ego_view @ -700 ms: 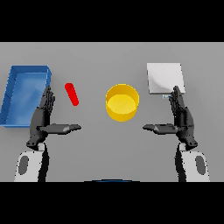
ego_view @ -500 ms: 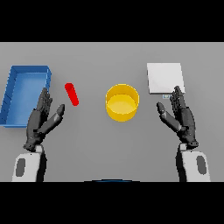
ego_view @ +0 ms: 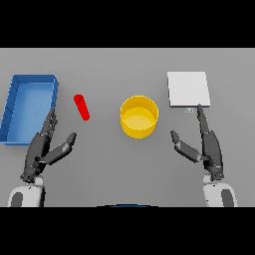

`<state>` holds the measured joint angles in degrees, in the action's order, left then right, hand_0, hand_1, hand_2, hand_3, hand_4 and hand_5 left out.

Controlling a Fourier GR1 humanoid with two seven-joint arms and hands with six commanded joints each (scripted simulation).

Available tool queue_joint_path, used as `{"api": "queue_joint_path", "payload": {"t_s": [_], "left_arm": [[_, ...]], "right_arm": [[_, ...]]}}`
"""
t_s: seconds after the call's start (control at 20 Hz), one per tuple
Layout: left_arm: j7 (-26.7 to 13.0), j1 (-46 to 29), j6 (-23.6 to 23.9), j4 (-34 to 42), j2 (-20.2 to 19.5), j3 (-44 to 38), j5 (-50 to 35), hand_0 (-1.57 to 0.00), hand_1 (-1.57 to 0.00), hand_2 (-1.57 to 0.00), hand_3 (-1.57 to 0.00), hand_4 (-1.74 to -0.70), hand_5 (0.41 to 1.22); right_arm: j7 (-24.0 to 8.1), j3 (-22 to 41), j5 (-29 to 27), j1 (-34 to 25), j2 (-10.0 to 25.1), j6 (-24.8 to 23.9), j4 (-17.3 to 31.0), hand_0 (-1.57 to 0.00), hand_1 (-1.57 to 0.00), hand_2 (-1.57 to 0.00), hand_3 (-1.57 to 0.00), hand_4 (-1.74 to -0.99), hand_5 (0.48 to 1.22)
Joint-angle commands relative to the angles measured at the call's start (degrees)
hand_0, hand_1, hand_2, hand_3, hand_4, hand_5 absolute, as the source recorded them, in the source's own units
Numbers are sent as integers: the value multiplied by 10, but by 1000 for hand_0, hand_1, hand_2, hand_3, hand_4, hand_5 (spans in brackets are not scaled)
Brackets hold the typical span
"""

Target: Pick up the red beaker and tilt it to pour out 1 green nut into yellow bowl. Pick up the yellow bowl and place it on the metallic measuring scale.

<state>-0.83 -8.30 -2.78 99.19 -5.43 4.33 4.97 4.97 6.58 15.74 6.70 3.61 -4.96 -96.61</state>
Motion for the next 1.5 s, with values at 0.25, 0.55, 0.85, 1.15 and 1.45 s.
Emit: {"api": "queue_joint_path", "payload": {"t_s": [0.25,0.55,0.85,1.15,1.45], "left_arm": [[1,65,8,-79,11,8,31,1,1,1,1,-1208,615],[29,147,26,-189,17,-9,48,1,1,1,1,-1248,650],[42,222,31,-280,17,-31,47,1,1,1,1,-1280,682],[44,279,40,-341,20,-36,58,1,1,1,1,-1293,686],[63,322,36,-396,25,-51,50,1,1,1,1,-1309,688]], "right_arm": [[5,-9,-24,-3,9,20,2,1,1,1,1,-1236,623],[2,-10,-36,-9,7,27,-5,1,1,1,1,-1280,634],[6,-11,-31,-8,10,26,3,1,1,1,1,-1266,635],[4,-11,-31,1,13,28,-11,1,1,1,1,-1267,644],[-2,-18,-40,-8,11,26,-10,1,1,1,1,-1269,640]]}}
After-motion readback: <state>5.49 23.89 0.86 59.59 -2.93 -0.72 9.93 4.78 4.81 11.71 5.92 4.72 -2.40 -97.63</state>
